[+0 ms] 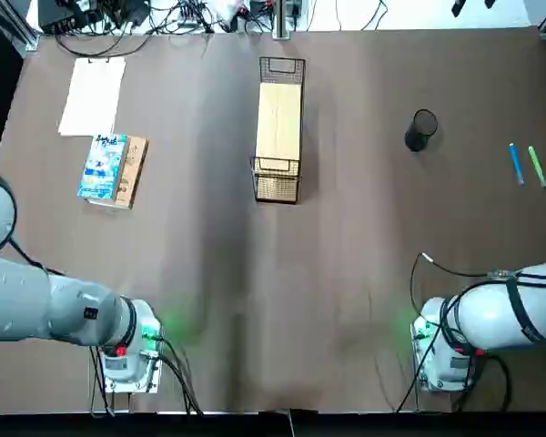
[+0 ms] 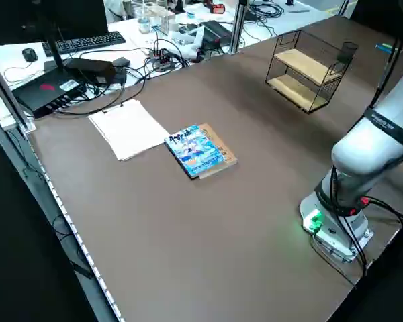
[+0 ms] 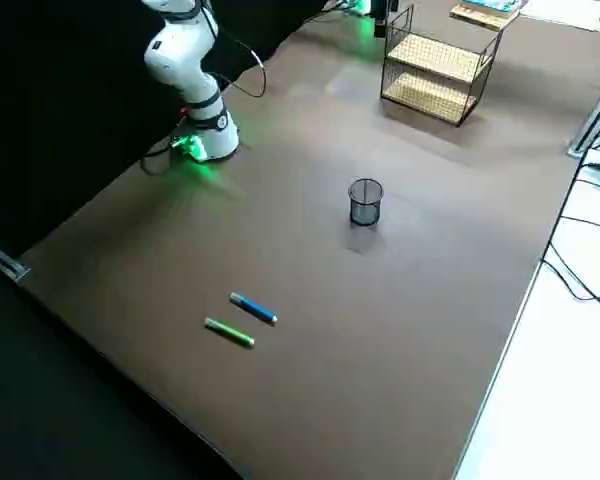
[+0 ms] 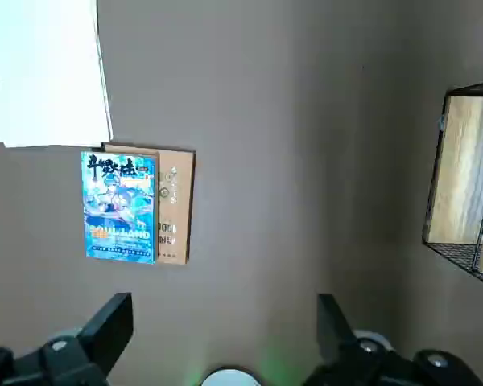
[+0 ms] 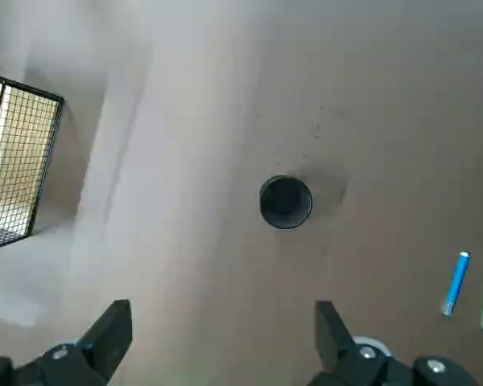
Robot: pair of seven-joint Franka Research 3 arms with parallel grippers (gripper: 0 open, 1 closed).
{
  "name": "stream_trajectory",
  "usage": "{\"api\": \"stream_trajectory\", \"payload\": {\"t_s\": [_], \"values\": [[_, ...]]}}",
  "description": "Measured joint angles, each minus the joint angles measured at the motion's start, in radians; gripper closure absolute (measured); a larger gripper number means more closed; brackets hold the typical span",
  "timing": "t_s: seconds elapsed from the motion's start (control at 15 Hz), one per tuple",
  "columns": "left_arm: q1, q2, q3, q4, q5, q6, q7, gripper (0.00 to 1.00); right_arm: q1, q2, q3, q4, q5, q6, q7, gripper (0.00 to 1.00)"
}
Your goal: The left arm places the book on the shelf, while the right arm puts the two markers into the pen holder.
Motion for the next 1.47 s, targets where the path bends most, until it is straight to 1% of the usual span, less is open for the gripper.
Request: {"api": "stream_trajectory", "payload": {"t_s": [0.6, 0.73, 0.87, 1.07, 1.2, 1.47], "values": [[-0.001, 0.002, 0.000, 0.001, 0.000, 0.000, 0.004, 0.00, 0.001, 0.001, 0.001, 0.000, 0.000, 0.000, 0.000, 0.00], [0.008, 0.029, 0.003, -0.004, 0.002, -0.001, 0.004, 0.00, 0.001, 0.001, 0.001, 0.000, 0.000, 0.000, 0.000, 0.00], [0.037, 0.074, 0.004, -0.011, 0.003, 0.003, 0.009, 0.00, 0.001, 0.001, 0.001, 0.000, 0.000, 0.000, 0.000, 0.00], [0.098, 0.151, 0.004, -0.016, -0.013, 0.059, 0.084, 0.00, 0.000, 0.001, 0.001, 0.000, 0.000, 0.000, 0.000, 0.00], [0.175, 0.185, 0.004, -0.015, -0.111, 0.081, 0.143, 0.00, 0.000, 0.001, 0.001, 0.000, 0.000, -0.001, 0.000, 0.00], [0.416, 0.254, 0.006, -0.020, -0.369, 0.083, 0.364, 0.00, 0.000, 0.002, -0.001, 0.000, 0.000, -0.005, 0.000, 0.00]]}}
